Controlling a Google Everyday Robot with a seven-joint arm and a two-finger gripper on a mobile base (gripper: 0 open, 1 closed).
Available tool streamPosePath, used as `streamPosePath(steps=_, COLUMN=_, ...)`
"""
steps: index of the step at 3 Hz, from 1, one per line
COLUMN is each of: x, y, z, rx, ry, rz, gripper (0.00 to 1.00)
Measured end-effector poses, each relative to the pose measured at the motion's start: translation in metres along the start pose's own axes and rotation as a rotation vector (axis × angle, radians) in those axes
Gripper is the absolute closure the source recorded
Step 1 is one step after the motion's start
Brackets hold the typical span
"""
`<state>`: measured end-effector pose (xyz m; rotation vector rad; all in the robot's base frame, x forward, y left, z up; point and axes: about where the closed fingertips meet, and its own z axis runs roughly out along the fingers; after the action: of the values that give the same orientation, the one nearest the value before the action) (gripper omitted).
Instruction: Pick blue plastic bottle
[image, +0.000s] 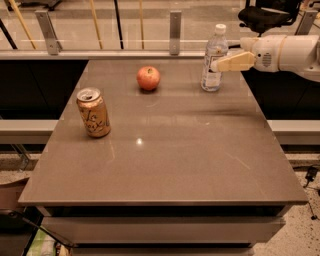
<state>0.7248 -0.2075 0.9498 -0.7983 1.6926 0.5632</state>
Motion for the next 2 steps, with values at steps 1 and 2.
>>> streamPosePath(steps=1, x=-0.002, y=-0.009, z=0.019, rx=-0.041, ry=-0.029, rz=0.000, gripper=0.00)
streamPosePath(steps=2, x=-0.001, y=-0.015, z=0.036, rx=-0.072, ry=-0.055, rz=0.011, gripper=0.00)
